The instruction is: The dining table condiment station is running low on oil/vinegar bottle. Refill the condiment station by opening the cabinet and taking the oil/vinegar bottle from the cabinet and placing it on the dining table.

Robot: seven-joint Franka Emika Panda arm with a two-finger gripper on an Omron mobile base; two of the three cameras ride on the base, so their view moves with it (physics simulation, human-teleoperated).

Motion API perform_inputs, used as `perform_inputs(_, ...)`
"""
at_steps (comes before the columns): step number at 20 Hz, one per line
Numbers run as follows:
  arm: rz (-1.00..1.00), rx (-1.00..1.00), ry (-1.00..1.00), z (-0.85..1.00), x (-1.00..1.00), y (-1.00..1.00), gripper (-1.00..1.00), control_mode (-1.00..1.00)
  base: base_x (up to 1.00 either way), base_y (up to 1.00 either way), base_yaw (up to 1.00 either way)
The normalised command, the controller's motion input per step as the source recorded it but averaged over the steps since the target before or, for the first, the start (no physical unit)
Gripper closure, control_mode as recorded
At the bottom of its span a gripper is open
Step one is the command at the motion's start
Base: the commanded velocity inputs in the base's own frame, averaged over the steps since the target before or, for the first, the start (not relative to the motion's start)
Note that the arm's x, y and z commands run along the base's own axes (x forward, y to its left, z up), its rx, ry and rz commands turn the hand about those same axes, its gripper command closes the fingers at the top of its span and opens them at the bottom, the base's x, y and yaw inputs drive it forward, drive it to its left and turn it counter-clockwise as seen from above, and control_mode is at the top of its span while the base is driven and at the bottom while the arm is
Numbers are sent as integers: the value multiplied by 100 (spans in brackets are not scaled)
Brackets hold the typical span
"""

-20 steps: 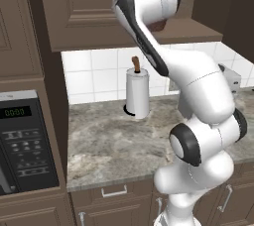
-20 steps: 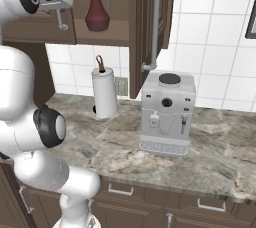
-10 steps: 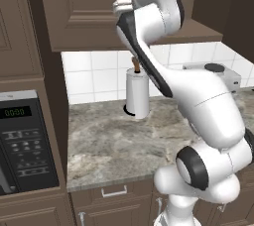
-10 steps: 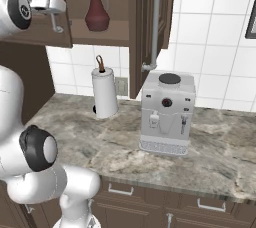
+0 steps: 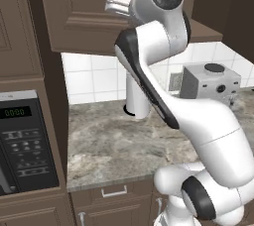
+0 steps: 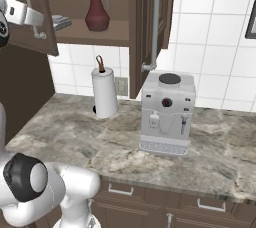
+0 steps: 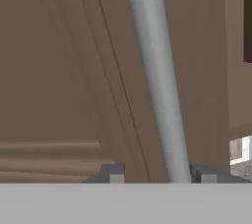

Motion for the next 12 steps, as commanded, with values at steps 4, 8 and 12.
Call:
perform_inputs(4, -4, 17, -2, 0, -97, 100, 100, -100, 0, 0, 0)
perform_inputs(8, -3, 2, 0, -1, -100, 84, -100, -100, 0, 0, 0)
perform_inputs(12, 0, 0, 0, -19, -100, 9, -100, -100, 0, 0, 0)
